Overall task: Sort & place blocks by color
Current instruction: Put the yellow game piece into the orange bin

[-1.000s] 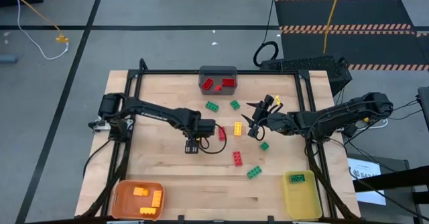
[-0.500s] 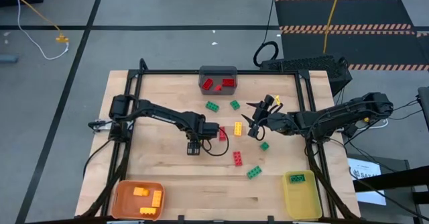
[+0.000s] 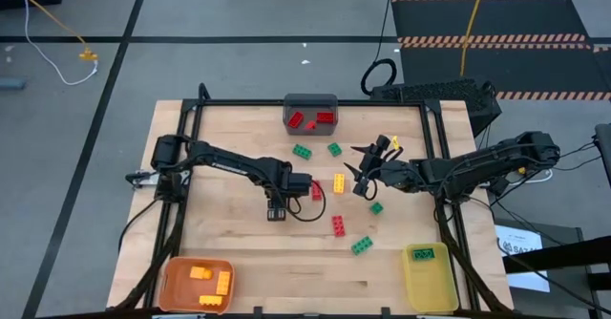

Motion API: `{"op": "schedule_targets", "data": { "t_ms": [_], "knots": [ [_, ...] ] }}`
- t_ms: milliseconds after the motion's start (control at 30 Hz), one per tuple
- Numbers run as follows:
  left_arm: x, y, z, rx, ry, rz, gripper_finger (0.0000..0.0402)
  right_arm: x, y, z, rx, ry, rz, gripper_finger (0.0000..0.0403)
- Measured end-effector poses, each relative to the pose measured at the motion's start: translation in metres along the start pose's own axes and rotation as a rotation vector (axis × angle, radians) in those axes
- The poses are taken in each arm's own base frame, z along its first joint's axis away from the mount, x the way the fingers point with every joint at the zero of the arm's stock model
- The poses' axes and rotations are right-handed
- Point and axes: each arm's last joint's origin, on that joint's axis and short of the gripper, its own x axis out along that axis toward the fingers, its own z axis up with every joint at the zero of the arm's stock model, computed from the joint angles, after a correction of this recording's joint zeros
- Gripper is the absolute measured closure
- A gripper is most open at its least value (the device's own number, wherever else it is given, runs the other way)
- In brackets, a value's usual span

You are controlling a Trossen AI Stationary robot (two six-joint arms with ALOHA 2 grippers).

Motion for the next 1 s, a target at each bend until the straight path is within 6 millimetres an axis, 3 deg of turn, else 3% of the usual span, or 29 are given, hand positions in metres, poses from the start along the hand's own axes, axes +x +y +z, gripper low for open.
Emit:
{"op": "schedule_targets", "data": {
  "t_ms": [200, 633, 867, 1000],
  "knots": [
    [-0.019, -0.024, -0.006, -0.027, 0.118, -0.041, 0.0261, 0.000, 0.000, 0.000, -0.002, 0.002, 0.000, 0.0170],
    [-0.068, -0.144, -0.044, -0.048, 0.243, -0.036, 0.0255, 0.000, 0.000, 0.000, -0.007, 0.003, 0.000, 0.0170],
    [-0.094, -0.196, -0.076, -0.148, 0.241, 0.001, 0.0257, 0.000, 0.000, 0.000, 0.005, 0.003, 0.000, 0.0170],
    [-0.099, -0.221, -0.096, -0.204, 0.234, 0.011, 0.0253, 0.000, 0.000, 0.000, 0.009, 0.003, 0.000, 0.0170]
  ]
}}
